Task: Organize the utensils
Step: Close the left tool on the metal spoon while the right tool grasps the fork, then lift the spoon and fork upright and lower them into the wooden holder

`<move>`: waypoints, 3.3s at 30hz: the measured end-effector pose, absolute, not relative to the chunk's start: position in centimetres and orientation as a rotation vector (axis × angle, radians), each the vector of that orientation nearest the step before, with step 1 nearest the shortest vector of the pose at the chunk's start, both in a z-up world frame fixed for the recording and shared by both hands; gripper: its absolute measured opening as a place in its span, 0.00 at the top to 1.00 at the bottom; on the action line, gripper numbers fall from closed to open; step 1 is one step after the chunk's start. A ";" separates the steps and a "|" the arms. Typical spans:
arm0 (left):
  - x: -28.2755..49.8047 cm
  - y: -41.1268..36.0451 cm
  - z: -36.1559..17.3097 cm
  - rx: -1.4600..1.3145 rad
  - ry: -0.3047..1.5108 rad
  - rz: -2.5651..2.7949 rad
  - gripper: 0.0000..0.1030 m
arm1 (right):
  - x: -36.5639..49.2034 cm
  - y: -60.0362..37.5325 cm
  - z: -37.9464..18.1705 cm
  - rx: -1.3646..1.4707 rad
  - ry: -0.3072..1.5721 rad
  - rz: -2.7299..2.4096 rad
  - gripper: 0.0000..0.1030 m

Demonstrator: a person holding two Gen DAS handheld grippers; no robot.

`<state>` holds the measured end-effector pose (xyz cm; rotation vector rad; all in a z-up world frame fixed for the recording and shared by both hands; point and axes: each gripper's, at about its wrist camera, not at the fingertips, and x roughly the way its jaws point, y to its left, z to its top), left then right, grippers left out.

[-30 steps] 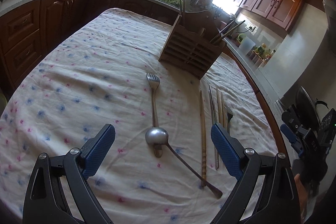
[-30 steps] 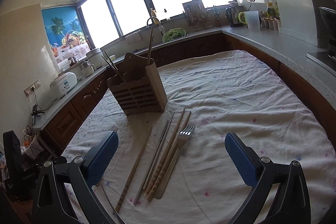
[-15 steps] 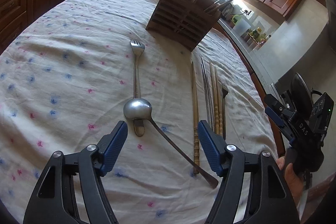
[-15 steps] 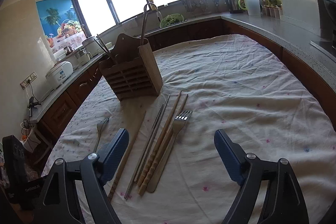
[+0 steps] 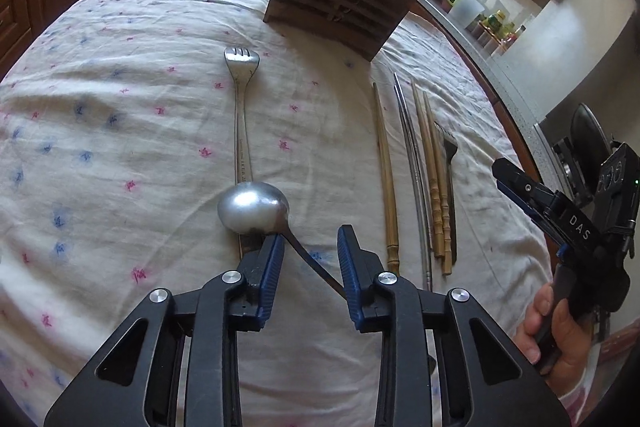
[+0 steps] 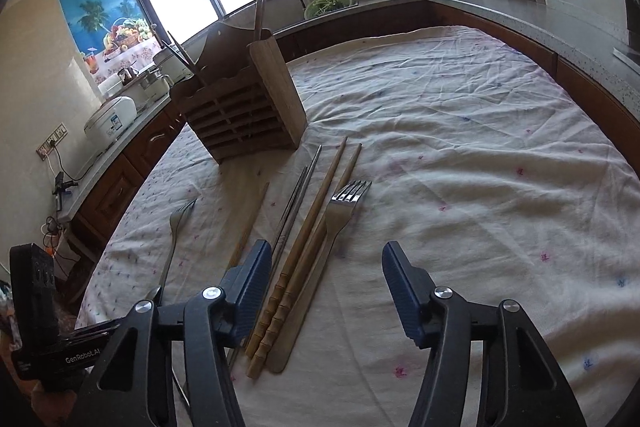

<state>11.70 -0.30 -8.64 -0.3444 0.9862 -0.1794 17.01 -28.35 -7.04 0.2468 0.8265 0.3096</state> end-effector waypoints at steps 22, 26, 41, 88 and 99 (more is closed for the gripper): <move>16.3 -0.9 -8.9 -0.216 0.951 -0.218 0.91 | 23.3 -27.0 -10.3 0.261 0.955 0.321 0.84; 16.0 -0.2 -8.9 -0.274 0.954 -0.247 0.96 | 22.7 -27.0 -9.5 0.258 0.922 0.321 0.97; 12.5 0.0 -2.1 -0.320 0.752 -0.357 0.98 | 20.0 -28.5 -3.5 0.295 0.764 0.341 0.98; 17.8 4.3 7.1 -0.308 0.442 -0.297 0.98 | 22.9 -24.9 4.3 0.219 0.476 0.413 0.98; 22.0 5.6 10.0 -0.292 0.340 -0.266 0.98 | 26.2 -23.4 6.4 0.165 0.400 0.416 0.98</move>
